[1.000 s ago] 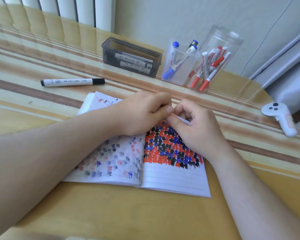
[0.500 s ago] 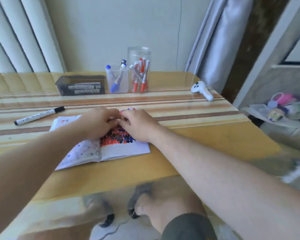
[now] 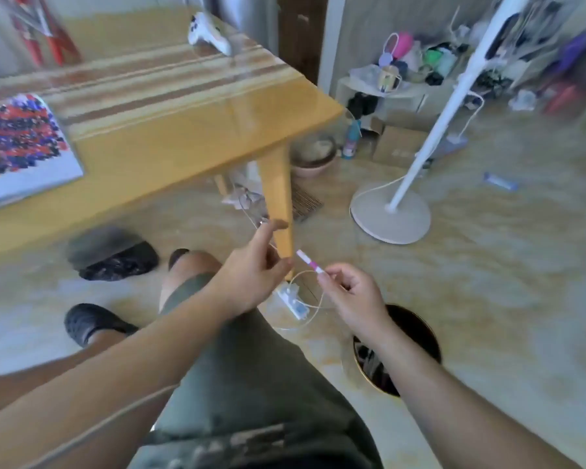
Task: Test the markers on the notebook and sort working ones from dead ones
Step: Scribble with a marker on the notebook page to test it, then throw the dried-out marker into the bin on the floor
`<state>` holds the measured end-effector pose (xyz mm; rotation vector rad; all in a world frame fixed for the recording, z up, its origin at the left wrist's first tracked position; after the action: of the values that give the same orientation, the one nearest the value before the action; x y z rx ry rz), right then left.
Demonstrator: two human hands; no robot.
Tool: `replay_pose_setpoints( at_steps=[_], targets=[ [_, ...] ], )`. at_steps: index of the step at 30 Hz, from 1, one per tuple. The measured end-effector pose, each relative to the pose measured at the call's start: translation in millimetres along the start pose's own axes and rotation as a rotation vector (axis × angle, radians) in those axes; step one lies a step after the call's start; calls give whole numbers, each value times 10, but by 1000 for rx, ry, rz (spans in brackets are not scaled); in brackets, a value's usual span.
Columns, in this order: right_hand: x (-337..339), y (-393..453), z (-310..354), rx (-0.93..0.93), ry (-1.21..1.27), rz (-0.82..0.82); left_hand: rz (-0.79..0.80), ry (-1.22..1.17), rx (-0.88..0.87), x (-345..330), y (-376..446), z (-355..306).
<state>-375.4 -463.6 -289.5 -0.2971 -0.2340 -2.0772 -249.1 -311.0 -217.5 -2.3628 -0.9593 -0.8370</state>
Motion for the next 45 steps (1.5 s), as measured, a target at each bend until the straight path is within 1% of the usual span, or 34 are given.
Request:
replay_pose_setpoints(
  at_steps=[2,3,4,6,7,8,9,10,11,12,13,14,16,18,19,20,22,23,26,29,32,35,37,40,41,42,43,45],
  targets=[
    [247,-481,-1015,-257,-147,-14,207,415,-14,-593,-61,189],
    [388,-763,-1514,-369,-219,6,271,572,-52,-767,-112,218],
    [534,-1047,-1944,-495,-264,2,288,627,-106,-845,-161,189],
    [854,-1571,-2540,-705,-352,-65,265,550,-167,-834,-275,76],
    [960,-1770,-2699,-767,-426,-39,247,510,-182,-799,-331,54],
    [1049,-1875,-2787,-791,-403,-70,224,498,-188,-756,-368,72],
    [1102,-1926,-2866,-810,-447,-43,198,491,-169,-708,-381,119],
    [1161,-1942,-2853,-845,-391,-89,175,470,-129,-660,-374,173],
    [1189,-1951,-2899,-904,-211,-240,154,449,-102,-621,-350,205],
    [1201,-1892,-2835,-923,-91,-344,142,436,-87,-602,-321,225],
    [1198,-1811,-2751,-931,-19,-396,147,426,-81,-603,-299,225],
    [1195,-1698,-2617,-931,41,-434,168,423,-81,-621,-300,208],
    [1116,-1390,-2376,-914,42,-393,228,391,-93,-618,-334,153],
    [995,-990,-2048,-816,-39,-310,274,300,-105,-443,-347,71],
    [887,-746,-1883,-730,-37,-265,256,266,-111,-254,-333,14],
    [772,-494,-1632,-649,-67,-221,204,241,-114,3,-314,-40],
    [445,44,-924,-425,-121,-118,32,176,-148,679,-330,-178],
    [265,299,-523,-301,-109,-84,-65,138,-173,1065,-378,-249],
    [-255,820,953,64,-81,33,-300,18,-186,2181,-519,-281],
    [-890,1157,2296,410,-61,179,-466,-50,-104,3154,-557,49],
    [-1711,1477,3185,690,-66,276,-617,28,32,3890,-600,640],
    [-2630,1743,3673,837,-131,356,-738,159,209,4412,-776,1344],
    [-3237,1886,3802,890,-223,447,-805,229,338,4656,-965,1829],
    [-4062,2109,3742,846,-466,706,-885,357,549,4948,-1240,2477],
    [-4265,2160,3681,825,-568,786,-866,383,640,5002,-1296,2690],
    [-4403,2205,3637,821,-654,818,-824,368,701,5020,-1320,2886],
    [-4481,2253,3605,826,-723,801,-772,342,729,5016,-1312,3052],
    [-4507,2346,3571,849,-780,683,-717,378,750,5025,-1289,3296]
  ],
)
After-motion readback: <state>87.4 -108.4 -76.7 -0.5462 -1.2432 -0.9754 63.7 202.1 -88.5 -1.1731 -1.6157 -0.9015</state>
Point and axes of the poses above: each hand's wrist, its own y-axis towards the middle knuckle, its own x-axis out of the back of the hand, z = x × y, the point moved 9 cm from there along y, towards the middle knuckle, and after that the axes turned 9 degrees about x, right-handed, at the moved point
